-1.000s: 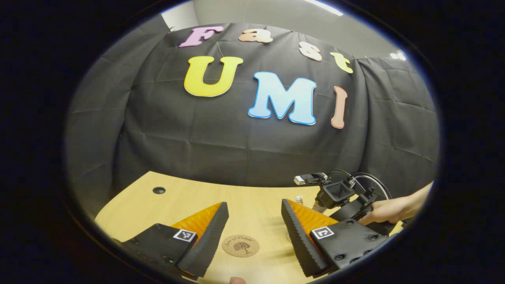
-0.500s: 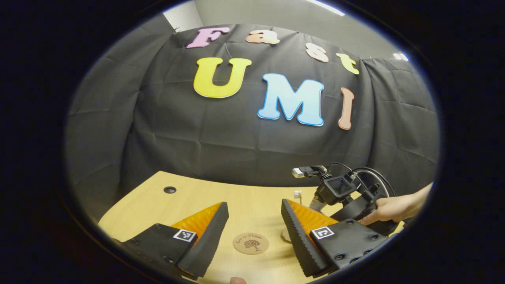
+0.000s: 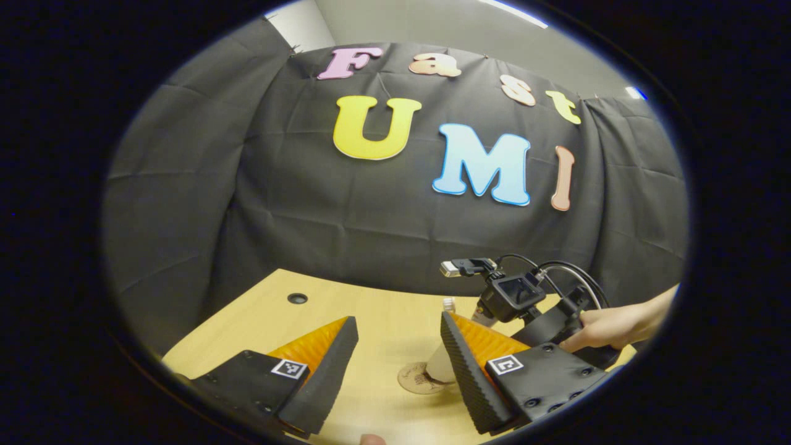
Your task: Put the toothbrush and toothpaste on the desktop into the cup, then pick up the cup and place it on the coaster on the desktop.
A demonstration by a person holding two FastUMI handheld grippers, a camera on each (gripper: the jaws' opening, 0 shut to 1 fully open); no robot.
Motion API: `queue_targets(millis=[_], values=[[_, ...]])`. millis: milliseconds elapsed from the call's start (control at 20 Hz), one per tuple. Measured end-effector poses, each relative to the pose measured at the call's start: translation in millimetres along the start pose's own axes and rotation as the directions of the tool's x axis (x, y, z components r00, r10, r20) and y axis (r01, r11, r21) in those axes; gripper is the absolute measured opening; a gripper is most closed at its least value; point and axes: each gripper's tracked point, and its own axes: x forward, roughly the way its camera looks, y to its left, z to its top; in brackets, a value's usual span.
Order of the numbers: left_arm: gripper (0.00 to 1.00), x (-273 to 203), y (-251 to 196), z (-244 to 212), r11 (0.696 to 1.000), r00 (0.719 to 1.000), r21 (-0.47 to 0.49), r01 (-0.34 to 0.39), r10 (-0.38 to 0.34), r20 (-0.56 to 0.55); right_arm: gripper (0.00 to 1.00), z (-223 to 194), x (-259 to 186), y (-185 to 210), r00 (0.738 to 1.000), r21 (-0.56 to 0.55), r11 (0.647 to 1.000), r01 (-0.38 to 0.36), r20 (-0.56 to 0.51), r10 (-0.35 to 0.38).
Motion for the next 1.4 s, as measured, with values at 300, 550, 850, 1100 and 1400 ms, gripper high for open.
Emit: queue_targets(millis=[300,550,850,1100,1400], values=[[0.9,-16,26,-1,0.999,0.999,-0.011,-0.034,0.034,0.004,0.28,13,13,26,1.0,-0.05,0.999,-0.001,-0.022,0.0],[0.9,-21,40,1,0.998,0.998,-0.008,-0.056,0.056,0.009,0.28,15,16,27,0.999,-0.054,0.998,0.017,-0.042,-0.019],[0.9,-20,45,1,0.998,0.998,-0.012,-0.063,0.063,0.009,0.28,16,22,32,0.998,-0.059,0.998,0.019,-0.058,-0.023],[0.9,-17,38,3,0.999,0.999,-0.011,-0.049,0.049,0.009,0.32,17,10,25,1.0,-0.07,0.997,0.01,-0.02,-0.011],[0.9,-5,34,6,0.999,0.999,-0.004,-0.043,0.043,0.015,0.64,9,-27,17,0.997,-0.034,0.999,-0.04,0.071,0.042]])
